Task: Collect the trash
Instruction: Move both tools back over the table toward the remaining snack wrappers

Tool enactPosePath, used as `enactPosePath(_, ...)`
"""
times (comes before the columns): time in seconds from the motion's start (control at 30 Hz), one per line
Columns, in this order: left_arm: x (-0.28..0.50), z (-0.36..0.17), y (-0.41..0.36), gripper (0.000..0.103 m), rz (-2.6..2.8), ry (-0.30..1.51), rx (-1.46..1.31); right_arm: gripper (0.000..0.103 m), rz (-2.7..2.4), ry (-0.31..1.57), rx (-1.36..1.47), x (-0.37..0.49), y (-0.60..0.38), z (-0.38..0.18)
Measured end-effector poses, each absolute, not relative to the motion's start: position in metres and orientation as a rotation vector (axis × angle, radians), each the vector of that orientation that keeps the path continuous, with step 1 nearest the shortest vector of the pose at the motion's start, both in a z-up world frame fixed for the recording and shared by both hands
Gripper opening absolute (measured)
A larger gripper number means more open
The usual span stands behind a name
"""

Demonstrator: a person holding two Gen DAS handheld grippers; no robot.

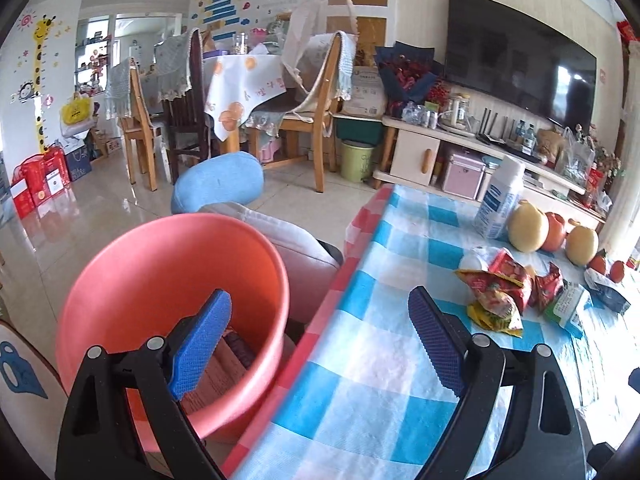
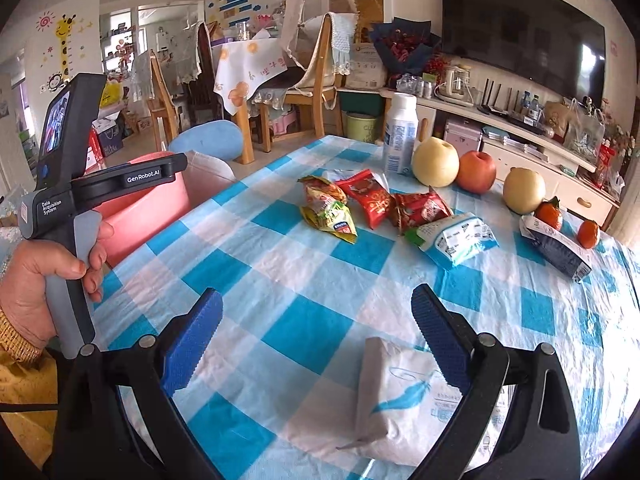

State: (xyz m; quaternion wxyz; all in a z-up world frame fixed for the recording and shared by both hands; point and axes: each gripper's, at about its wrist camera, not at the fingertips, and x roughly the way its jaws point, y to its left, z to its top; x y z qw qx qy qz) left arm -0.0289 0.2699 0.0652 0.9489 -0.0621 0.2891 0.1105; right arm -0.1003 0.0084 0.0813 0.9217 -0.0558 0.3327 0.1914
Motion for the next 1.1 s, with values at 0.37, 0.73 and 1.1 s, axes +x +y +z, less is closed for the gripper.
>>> enactPosePath(0.37,-0.029,0.056,0.226,0.090,0.108,0.616,-0.095,0.096,0.359,0.686,-0.057,-0.097,-0.033,0.080)
enactPosePath(0.73,-0.022,0.065,0.158,0.090,-0.004,0.608,0.011,0.096,0.288,0.699,0.055,-0.076,-0.091,0.083)
enactPosePath(1.1,0.046,0.064,0.048,0.080,-0.224,0.634,0.310,0.096,0.225,0.731,0.149,-0.060,-0.147,0.090)
